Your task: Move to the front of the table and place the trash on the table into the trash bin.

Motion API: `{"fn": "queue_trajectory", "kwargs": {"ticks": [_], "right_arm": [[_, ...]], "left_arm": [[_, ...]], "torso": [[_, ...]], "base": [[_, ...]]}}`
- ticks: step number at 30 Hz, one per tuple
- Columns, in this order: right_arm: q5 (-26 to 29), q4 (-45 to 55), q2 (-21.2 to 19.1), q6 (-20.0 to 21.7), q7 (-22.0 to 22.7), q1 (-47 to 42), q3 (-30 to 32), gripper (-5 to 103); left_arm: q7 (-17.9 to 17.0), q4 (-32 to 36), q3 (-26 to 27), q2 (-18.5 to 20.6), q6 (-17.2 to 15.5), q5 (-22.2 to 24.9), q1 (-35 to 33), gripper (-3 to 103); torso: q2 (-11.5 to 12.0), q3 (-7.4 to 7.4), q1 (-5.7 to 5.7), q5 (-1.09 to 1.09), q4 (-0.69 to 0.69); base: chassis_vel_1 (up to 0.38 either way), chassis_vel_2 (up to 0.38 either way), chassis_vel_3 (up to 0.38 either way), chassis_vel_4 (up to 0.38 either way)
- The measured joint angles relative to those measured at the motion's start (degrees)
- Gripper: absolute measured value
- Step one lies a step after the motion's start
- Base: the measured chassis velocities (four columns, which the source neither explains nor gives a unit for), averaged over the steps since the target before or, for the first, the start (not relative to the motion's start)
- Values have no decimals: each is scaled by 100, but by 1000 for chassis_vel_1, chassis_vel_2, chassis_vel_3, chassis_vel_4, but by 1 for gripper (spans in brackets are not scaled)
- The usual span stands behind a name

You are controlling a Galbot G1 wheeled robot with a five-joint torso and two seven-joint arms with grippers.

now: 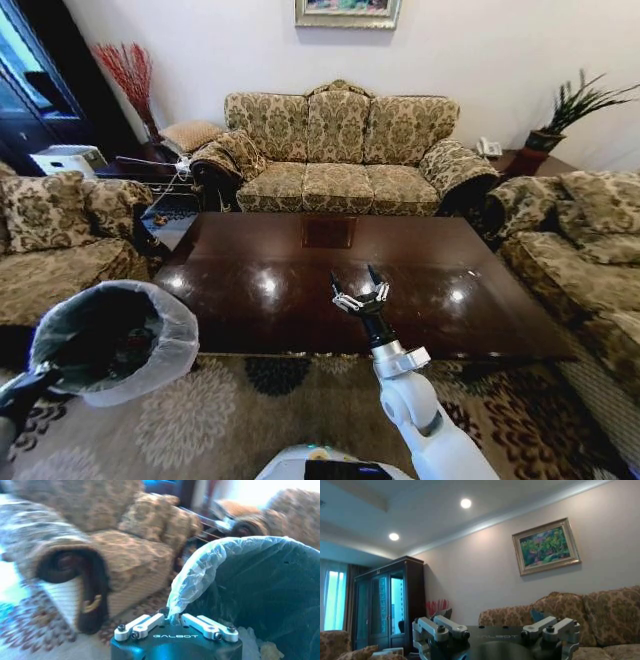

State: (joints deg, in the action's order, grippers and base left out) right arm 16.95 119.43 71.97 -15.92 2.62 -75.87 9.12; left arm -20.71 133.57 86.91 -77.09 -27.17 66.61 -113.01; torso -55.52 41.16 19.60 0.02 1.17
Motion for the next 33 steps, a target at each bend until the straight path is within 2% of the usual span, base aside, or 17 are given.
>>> {"fn": "queue_trajectory", "kwargs": {"ticks": [4,8,10,11,13,15,16,19,21,22,23,25,26,27,30,32,33], "right_arm": [[23,-74,6,11,27,-7,4,100],[55,-126,3,69,82,-7,-7,100],[64,-130,18,159,188,-40,-21,100],[64,-130,18,159,188,-40,-21,100],[65,-132,30,196,259,-116,-42,100],[53,-122,21,223,275,-238,-59,100],[53,-122,21,223,275,-238,-59,100],[-3,-92,13,251,288,-319,-60,100],[-66,-47,21,298,318,-359,-46,100],[-66,-47,21,298,318,-359,-46,100],[-98,-26,20,316,335,-373,-31,100],[-140,-8,-6,331,351,-391,-6,100],[-171,-5,-46,331,348,-402,26,100],[-171,-5,-46,331,348,-402,26,100],[-184,-7,-91,282,334,-421,86,100],[-150,13,-129,234,333,-477,166,100],[-150,13,-129,234,333,-477,166,100]], "left_arm": [[-176,-378,-76,-353,408,-404,221,0],[-319,-918,-112,-505,728,-456,360,0],[-397,-1483,-247,-504,933,-500,491,0],[-397,-1483,-247,-504,933,-500,491,0],[-422,-1948,-439,-504,1097,-600,603,0],[-457,-2490,-714,-516,1356,-753,770,0],[-457,-2490,-714,-516,1356,-753,770,0],[-461,-3154,-990,-500,1510,-830,963,0],[-455,-3942,-1257,-446,1679,-873,1233,0],[-455,-3942,-1257,-446,1679,-873,1233,0],[-452,-4361,-1355,-404,1815,-956,1400,0],[-456,-4898,-1464,-323,1946,-1014,1658,0],[-437,-5395,-1558,-241,1992,-991,1922,0],[-437,-5395,-1558,-241,1992,-991,1922,0],[-406,-6089,-1680,-133,1990,-899,2311,0],[-402,-6655,-1744,-66,1838,-581,2666,0],[-402,-6655,-1744,-66,1838,-581,2666,0]], "torso": [[2,3,4,-1,0],[7,8,16,-1,-1],[7,7,16,0,-1],[7,7,16,0,-1],[7,6,13,-3,-1],[5,3,5,-5,-1],[5,3,5,-5,-1],[4,3,4,1,-1],[5,4,6,-5,-1],[5,4,6,-5,-1],[5,4,8,-9,-2],[5,5,9,-1,1],[5,4,9,3,-1],[5,4,9,3,-1],[5,4,8,-2,-2],[5,5,8,-3,-1],[5,5,8,-3,-1]], "base": [[38,-46,-20,38],[-37,32,34,-57],[-25,24,31,-24],[0,0,0,0],[0,0,0,0],[0,0,0,0],[0,0,0,0],[0,0,0,0],[0,0,0,0],[0,0,0,0],[0,0,0,0],[0,0,0,0],[0,0,0,0],[0,0,0,0],[0,0,0,0],[0,0,0,0],[0,0,0,0]]}}
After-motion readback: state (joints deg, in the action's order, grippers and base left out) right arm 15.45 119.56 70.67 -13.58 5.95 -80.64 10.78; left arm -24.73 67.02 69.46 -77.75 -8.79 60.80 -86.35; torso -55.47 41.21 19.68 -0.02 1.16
